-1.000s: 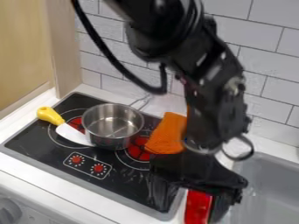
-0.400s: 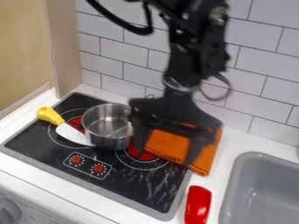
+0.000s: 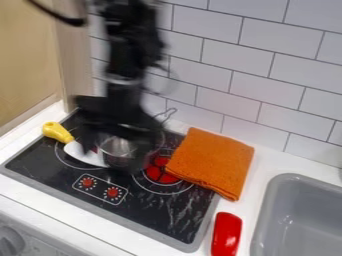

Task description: Moved the red object from the upper left corner to the lower right corner

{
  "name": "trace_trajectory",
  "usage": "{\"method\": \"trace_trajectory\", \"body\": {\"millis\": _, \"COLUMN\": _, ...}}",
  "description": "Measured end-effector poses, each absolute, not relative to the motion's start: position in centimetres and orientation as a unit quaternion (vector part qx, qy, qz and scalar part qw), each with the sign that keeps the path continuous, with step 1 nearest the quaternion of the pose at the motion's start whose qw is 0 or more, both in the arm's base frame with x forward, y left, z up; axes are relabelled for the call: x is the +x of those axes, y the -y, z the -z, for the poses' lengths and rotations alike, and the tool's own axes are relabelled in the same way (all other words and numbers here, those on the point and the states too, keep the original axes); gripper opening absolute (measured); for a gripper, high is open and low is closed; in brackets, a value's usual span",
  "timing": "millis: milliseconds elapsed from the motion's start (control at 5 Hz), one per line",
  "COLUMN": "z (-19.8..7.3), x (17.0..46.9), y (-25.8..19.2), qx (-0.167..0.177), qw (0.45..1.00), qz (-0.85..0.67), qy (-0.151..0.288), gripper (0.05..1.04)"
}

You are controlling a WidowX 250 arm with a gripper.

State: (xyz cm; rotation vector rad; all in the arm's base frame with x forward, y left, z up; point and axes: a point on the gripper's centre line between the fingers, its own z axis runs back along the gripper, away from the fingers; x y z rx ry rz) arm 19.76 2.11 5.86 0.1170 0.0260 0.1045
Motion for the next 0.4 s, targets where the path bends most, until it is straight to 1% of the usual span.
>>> {"method": "trace_trajectory", "body": {"millis": 200, "z": -5.1, "x": 20.0, "y": -6.1, "qx": 0.054, "qw": 0.998, "qz": -0.044, "qy": 0.006, "gripper": 0.998}}
{"method": "trace_trajectory", "body": {"millis": 400, "z": -4.0, "x": 19.5, "y": -7.3, "qx": 0.035, "qw": 0.999, "qz": -0.027, "qy": -0.01, "gripper": 0.998}}
